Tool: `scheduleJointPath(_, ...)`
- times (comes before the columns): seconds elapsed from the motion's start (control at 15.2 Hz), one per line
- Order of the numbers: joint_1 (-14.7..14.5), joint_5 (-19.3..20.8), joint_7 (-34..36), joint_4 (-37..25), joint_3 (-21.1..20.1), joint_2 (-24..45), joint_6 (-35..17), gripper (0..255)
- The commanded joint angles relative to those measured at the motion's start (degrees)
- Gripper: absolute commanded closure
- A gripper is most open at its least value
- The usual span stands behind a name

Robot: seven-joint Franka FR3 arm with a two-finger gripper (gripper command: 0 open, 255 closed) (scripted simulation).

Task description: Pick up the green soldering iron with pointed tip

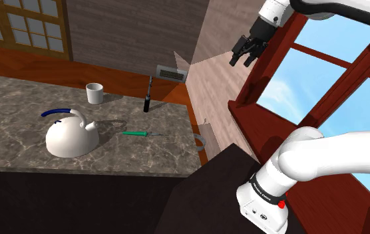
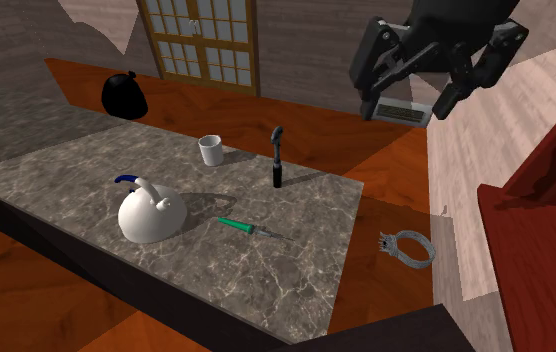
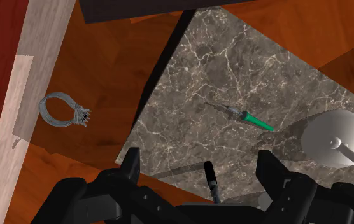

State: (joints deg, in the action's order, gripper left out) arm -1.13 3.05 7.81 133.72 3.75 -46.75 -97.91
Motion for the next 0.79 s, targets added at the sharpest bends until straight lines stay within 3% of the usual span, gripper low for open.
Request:
scheduleJointPath(0.0, 0.0, 0.0, 0.0, 0.0, 0.0, 0.0, 0.0, 0)
scheduleJointPath(0.73, -4.7, -1.7, -7.0, 3.1, 1.5, 17.9, -16.4, 0)
